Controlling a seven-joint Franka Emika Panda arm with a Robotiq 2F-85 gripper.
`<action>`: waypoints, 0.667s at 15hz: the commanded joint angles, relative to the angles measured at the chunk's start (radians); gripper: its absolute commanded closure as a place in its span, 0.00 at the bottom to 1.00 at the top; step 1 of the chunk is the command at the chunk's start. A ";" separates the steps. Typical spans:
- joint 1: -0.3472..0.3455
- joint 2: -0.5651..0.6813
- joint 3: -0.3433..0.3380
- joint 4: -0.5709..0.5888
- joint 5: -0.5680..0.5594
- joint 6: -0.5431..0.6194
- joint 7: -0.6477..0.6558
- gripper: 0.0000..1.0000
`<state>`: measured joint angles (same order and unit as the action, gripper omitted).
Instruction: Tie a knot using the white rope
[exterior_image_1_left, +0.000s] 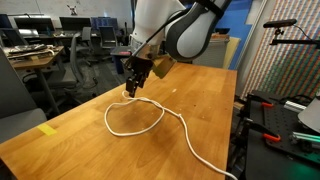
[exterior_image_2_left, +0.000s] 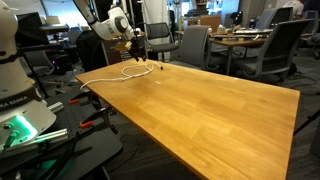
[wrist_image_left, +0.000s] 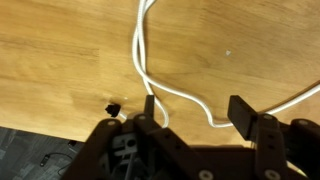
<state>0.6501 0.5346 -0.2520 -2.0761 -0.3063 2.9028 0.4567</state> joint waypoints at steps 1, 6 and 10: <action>-0.002 -0.009 -0.059 0.027 -0.112 -0.087 -0.098 0.00; -0.064 -0.029 -0.011 0.025 -0.131 -0.200 -0.124 0.00; -0.163 -0.068 0.124 0.048 0.021 -0.538 -0.179 0.00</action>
<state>0.5891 0.5145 -0.2477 -2.0427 -0.3564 2.5336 0.3084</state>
